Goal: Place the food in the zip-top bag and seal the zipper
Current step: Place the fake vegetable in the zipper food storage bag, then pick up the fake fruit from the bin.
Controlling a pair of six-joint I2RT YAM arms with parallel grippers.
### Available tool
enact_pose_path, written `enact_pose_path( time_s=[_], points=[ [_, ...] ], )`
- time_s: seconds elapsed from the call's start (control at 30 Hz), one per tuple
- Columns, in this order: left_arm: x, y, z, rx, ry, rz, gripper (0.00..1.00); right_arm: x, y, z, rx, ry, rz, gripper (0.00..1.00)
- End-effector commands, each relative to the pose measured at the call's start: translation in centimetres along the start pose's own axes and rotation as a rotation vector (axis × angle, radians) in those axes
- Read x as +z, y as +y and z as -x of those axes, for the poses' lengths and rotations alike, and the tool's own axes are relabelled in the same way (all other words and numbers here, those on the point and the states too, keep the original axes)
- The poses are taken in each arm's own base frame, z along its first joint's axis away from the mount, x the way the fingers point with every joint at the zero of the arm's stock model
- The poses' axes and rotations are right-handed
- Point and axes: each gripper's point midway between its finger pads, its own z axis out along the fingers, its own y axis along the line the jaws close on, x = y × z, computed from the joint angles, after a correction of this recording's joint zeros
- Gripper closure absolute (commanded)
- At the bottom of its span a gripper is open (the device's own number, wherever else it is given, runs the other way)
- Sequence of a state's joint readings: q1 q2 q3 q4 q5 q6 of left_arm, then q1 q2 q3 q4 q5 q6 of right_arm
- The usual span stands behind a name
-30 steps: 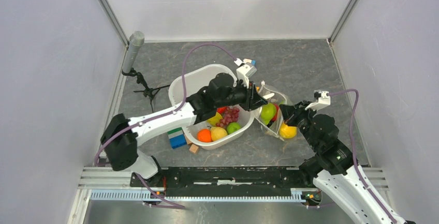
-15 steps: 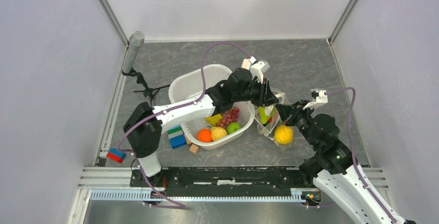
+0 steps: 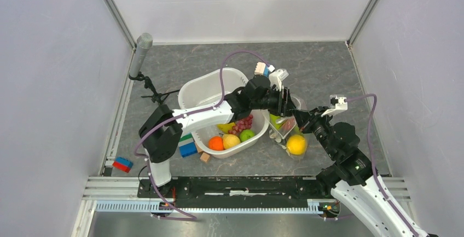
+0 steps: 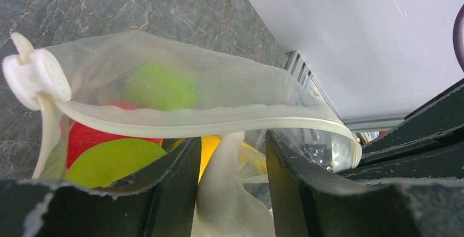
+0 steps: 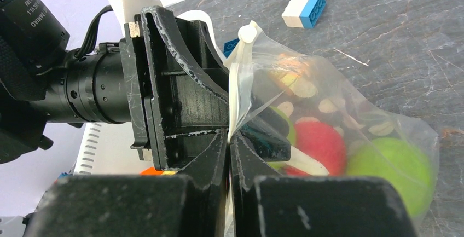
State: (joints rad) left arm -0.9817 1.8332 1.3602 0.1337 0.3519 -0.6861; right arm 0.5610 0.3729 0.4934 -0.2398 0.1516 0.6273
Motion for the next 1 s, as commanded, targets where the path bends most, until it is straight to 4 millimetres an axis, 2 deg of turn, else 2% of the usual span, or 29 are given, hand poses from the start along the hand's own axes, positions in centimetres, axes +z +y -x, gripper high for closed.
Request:
enact_pose_path(
  time_s=[0.0,0.23,0.4,0.5,0.57,0.63,0.77,0.9,0.97],
  points=[
    [0.1,-5.8,-1.0,0.01,0.044,-0.208,0.42,0.2,0.1,1.2,0.016,-0.056,-0.003,0.92],
    [-2.5,-5.9,0.5,0.161,0.032,-0.115,0.29,-1.1,-2.6,2.2,0.045,-0.134,-0.137,0.93],
    [-5.2,-6.5,1.5,0.24,0.008,-0.068,0.27,-1.6,-3.9,2.2,0.075,-0.162,-0.191,0.93],
    [-7.2,-7.2,2.6,0.29,-0.047,-0.062,0.25,-2.1,-5.4,2.2,0.12,-0.198,-0.261,0.93],
    [-8.2,-7.1,2.9,0.323,-0.066,-0.034,0.24,-2.2,-5.5,2.3,0.127,-0.219,-0.259,0.93],
    [-9.3,-6.0,3.4,0.349,-0.089,0.042,0.22,-2.1,-4.6,3.0,0.085,-0.224,-0.219,0.92],
    [-11.8,-0.9,4.4,0.377,-0.157,0.324,0.12,-1.6,-2.1,4.6,-0.087,-0.141,-0.161,0.93],
    [-14.7,4.3,4.1,0.408,-0.174,0.554,0.02,-1.6,-1.9,5.7,-0.138,-0.125,-0.186,0.93],
    [-15.9,6.8,3.8,0.399,-0.16,0.624,0.0,-1.7,-1.8,5.6,-0.124,-0.133,-0.173,0.93]
  ],
)
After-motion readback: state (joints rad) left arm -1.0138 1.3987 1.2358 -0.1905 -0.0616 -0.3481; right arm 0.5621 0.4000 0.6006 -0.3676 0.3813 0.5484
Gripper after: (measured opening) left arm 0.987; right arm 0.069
